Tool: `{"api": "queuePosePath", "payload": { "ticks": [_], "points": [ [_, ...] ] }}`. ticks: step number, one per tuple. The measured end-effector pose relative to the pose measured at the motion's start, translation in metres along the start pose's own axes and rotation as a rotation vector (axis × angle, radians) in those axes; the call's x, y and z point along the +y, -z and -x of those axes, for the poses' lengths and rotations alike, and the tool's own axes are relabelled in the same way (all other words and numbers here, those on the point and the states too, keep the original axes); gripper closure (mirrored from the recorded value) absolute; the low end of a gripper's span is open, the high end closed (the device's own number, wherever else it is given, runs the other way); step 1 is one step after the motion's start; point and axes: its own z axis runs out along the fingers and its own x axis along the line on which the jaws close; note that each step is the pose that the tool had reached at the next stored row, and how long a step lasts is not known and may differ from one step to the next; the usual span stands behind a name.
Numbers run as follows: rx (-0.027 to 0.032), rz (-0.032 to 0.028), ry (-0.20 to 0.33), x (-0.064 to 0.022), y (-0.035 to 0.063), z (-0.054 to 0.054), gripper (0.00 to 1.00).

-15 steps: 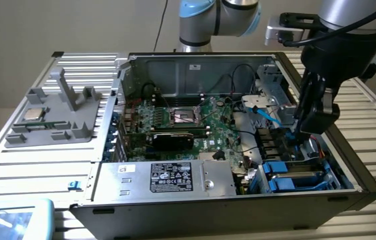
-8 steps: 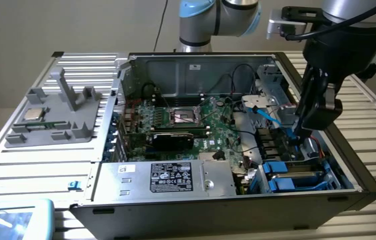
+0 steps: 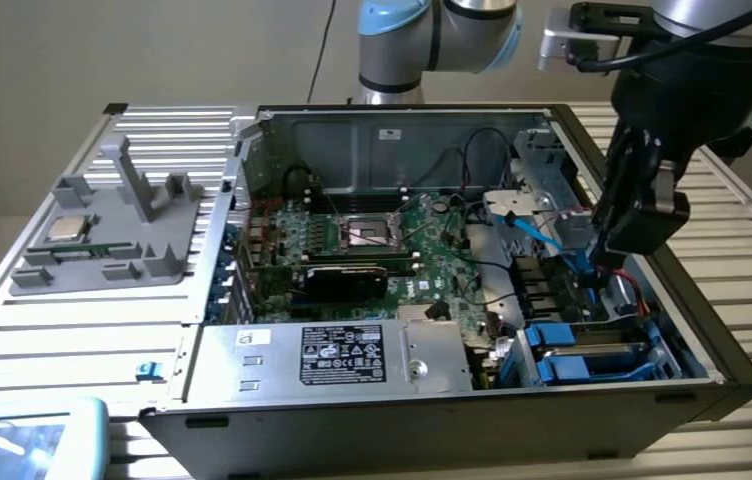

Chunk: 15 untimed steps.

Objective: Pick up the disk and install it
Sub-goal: 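Insert the first disk wire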

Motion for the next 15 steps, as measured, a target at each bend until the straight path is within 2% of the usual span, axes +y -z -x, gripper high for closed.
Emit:
{"api": "queuePosePath", "payload": {
  "ticks": [2, 4, 15],
  "points": [
    [-0.0036, 0.004, 0.0, -0.0011, 0.0002, 0.0002, 0.47],
    [-0.0042, 0.0062, 0.0, -0.0019, 0.0003, 0.0004, 0.47],
    [-0.004, 0.007, 0.0, -0.0027, 0.0002, 0.0004, 0.47]
  ]
}}
